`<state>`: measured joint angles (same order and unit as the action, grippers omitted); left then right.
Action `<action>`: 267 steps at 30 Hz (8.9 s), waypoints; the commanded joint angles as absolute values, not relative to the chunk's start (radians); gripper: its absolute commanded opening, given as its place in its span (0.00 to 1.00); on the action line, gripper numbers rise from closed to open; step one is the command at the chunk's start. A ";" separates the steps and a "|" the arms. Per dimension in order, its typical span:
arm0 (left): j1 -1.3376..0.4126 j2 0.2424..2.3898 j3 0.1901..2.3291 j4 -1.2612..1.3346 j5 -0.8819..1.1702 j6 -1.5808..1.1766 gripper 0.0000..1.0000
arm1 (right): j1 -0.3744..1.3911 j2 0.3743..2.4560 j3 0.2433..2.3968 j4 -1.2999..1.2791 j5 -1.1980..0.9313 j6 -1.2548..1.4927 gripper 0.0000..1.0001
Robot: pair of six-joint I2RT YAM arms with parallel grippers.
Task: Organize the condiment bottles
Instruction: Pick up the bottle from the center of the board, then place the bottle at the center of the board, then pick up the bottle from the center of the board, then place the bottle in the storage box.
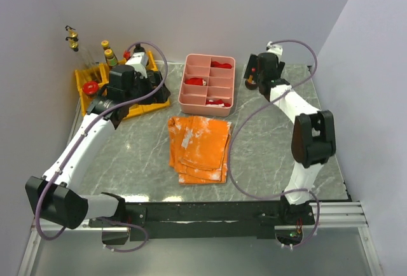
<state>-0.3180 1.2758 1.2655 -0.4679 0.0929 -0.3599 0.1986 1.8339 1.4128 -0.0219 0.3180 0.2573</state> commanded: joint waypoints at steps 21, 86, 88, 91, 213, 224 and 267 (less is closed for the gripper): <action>-0.318 1.215 1.262 -0.417 0.137 -0.377 0.97 | 0.115 2.207 1.884 -0.092 0.109 0.216 0.89; -0.331 1.212 1.233 -0.339 0.225 -0.442 0.96 | 0.594 0.845 0.604 -0.279 0.354 0.471 0.71; -0.345 1.209 1.244 -0.339 0.213 -0.451 0.97 | 0.594 0.830 0.626 -0.282 0.359 0.454 0.73; -0.390 1.207 1.267 -0.348 0.161 -0.451 0.97 | 0.595 0.831 0.666 -0.304 0.367 0.439 0.77; 0.101 1.219 0.937 0.227 -0.584 -0.439 0.01 | 0.594 0.342 0.695 -0.241 0.003 0.453 1.00; 0.175 1.361 0.910 0.426 -0.532 -0.399 0.01 | 0.594 0.367 0.677 -0.207 0.003 0.428 1.00; 0.104 1.221 1.166 -0.064 0.015 -0.466 0.97 | 0.594 0.578 0.834 -0.365 0.113 0.476 1.00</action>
